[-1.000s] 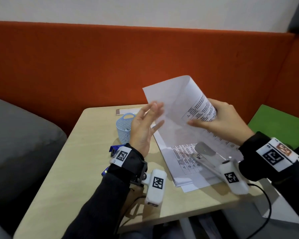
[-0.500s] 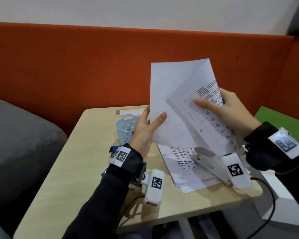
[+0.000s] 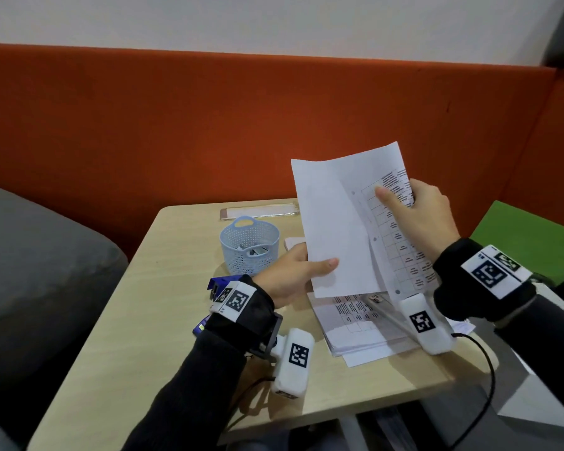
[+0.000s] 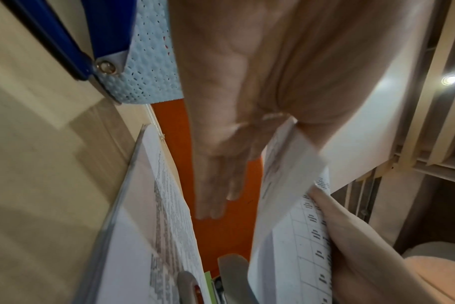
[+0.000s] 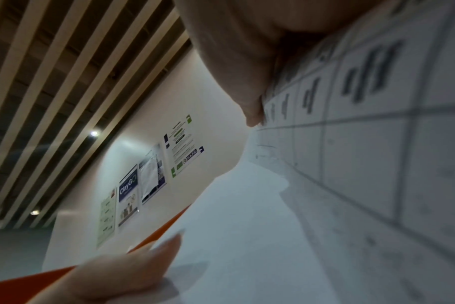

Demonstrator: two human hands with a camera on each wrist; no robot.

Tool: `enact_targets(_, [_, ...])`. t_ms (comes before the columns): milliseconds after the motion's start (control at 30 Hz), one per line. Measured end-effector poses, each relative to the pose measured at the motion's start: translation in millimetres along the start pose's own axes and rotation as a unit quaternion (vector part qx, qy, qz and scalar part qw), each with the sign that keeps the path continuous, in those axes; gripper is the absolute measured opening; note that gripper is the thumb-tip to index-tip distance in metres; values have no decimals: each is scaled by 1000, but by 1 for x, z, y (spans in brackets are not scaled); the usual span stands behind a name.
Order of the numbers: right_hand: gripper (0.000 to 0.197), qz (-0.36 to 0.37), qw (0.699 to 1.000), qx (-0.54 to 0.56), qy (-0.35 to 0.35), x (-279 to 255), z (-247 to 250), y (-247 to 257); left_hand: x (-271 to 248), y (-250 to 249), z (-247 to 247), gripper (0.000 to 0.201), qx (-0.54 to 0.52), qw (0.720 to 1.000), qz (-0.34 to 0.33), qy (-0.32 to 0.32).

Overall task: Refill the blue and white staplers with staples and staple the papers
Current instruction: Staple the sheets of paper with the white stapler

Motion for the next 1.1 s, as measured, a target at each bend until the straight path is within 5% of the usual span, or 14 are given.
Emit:
enact_targets(300, [38, 31, 999, -26, 21, -11, -25, 16, -4, -2, -8, 21, -31, 999, 23, 30])
enact_targets(500, [31, -3, 992, 118, 41, -5, -29, 29, -6, -4, -12, 30, -52, 998, 12, 43])
enact_targets(700, [58, 38, 962, 234, 139, -17, -58, 44, -7, -10, -14, 60, -87, 994, -7, 66])
enact_targets(833, [81, -24, 927, 296, 229, -23, -71, 46, -7, -8, -16, 93, -98, 991, -19, 85])
enact_targets(900, [63, -56, 912, 313, 258, -27, -71, 50, -6, -7, -15, 100, -87, 993, -19, 75])
enact_targets(967, [49, -52, 912, 295, 279, -29, -72, 50, -6, -9, -13, 93, -74, 994, -33, 68])
enact_targets(1100, [65, 18, 927, 245, 284, -31, -75, 47, -6, -16, -5, 46, -102, 992, -58, 35])
Point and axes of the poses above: each hand's wrist, its own x-axis towards the middle knuckle, its own z-axis out of the back of the hand, y = z × x, the point moved 5 cm from there along x, towards the middle knuckle, and after that the axes turned 3 degrees about z, right-handed, at the moved point
